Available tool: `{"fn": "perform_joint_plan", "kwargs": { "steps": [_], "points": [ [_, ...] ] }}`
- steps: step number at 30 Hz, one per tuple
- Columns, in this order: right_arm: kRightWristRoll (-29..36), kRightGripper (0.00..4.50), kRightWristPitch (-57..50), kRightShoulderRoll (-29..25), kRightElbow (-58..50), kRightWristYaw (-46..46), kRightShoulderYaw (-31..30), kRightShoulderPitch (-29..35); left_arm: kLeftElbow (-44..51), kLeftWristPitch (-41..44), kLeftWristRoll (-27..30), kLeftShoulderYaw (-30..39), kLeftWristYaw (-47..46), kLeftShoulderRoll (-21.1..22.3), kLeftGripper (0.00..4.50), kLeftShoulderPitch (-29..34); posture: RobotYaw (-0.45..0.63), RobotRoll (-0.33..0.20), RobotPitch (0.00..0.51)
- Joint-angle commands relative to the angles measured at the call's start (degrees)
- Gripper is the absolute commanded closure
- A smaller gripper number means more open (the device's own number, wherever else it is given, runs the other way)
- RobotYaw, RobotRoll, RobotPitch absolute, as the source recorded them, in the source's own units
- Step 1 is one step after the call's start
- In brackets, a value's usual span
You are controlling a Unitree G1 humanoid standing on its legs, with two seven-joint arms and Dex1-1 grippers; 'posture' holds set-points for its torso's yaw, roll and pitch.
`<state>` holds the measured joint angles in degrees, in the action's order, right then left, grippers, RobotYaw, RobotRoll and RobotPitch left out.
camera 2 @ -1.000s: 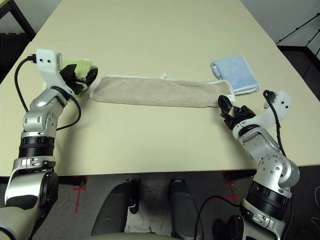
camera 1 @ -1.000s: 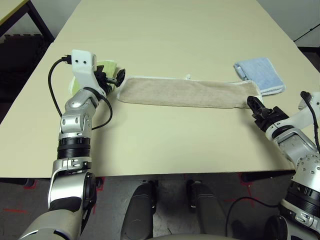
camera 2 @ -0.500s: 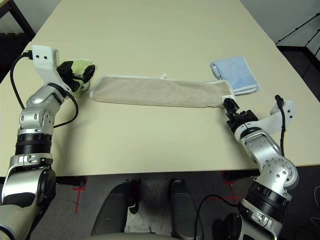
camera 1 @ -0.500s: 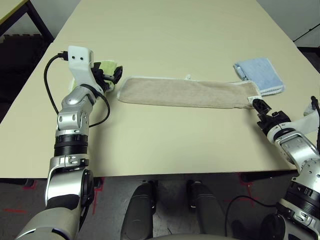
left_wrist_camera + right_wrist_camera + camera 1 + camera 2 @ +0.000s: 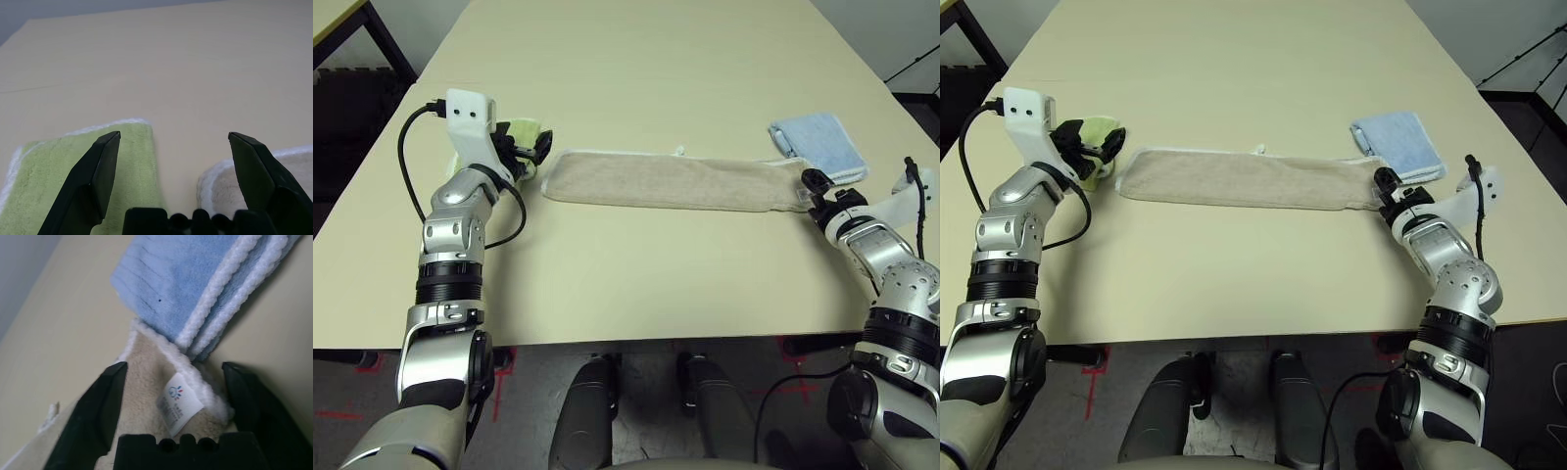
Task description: Fold the towel and set it aside.
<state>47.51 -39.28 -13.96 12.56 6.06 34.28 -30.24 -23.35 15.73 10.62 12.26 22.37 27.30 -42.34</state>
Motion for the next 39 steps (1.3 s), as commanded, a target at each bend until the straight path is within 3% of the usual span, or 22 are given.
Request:
{"fn": "perform_joint_plan", "kwargs": {
  "steps": [1,8,18,39],
  "points": [
    [-1.0,1.72,-0.9,1.1,1.5,-0.8,-1.8,1.3,-0.7,-0.9,-0.7,-0.9,0.3,0.4,0.00,-0.6,0.07,0.000,0.185],
    [0.6,4.47,-1.9,2.8,-2.5,-0.2,-1.5,2.4,-1.4,-1.5,-1.1,-1.5,0.3,0.1,0.00,-1.0,0.06,0.000,0.187],
    [3.5,4.47,-3.0,4.6,-7.8,-0.2,-2.8,0.0,-3.0,-2.4,-1.3,-2.2,0.5,0.0,0.00,-2.1,0.05,0.000,0.186],
    [8.5,4.47,-1.9,0.2,-8.6,-1.5,-1.6,-7.1,-4.2,-2.8,-1.4,-2.4,0.3,-0.3,0.00,-2.8,0.05,0.000,0.168]
  ]
}}
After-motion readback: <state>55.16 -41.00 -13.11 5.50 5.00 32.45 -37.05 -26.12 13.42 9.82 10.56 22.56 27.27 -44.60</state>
